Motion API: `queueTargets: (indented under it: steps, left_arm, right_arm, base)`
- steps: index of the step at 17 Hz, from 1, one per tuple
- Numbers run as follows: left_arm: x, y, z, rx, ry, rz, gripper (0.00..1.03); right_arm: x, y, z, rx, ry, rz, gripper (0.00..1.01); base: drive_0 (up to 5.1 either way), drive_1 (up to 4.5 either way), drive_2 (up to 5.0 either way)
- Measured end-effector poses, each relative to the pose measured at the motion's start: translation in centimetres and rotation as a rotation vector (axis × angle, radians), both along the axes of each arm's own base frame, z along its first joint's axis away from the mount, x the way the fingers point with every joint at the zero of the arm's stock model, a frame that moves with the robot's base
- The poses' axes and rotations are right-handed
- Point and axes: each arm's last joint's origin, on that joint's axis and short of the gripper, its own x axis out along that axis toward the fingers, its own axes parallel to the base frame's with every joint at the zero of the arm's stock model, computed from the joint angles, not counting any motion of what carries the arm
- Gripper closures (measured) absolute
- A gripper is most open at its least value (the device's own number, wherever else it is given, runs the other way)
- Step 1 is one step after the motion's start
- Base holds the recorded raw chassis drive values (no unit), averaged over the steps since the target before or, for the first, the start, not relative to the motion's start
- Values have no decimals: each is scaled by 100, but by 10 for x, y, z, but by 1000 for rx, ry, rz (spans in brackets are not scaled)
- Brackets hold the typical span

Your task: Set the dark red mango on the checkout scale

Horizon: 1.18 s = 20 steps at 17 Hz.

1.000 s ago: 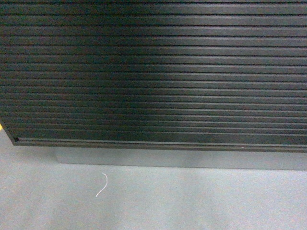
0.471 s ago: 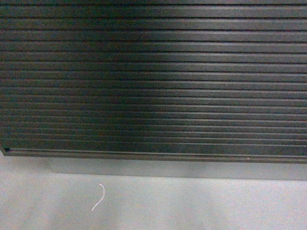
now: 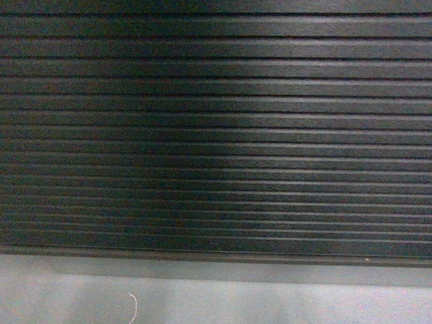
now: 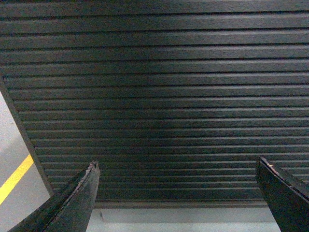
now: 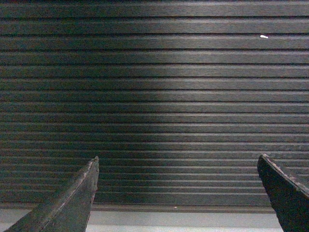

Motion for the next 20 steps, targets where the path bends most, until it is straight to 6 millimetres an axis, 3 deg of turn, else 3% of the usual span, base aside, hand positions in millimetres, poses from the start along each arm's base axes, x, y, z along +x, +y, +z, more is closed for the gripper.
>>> queueTargets:
  steps: [20]
  left_arm:
    - [0,0,0,0,1,0,5]
  right_arm:
    - [0,0,0,0,1,0,3]
  base:
    - [-1,27,-29]
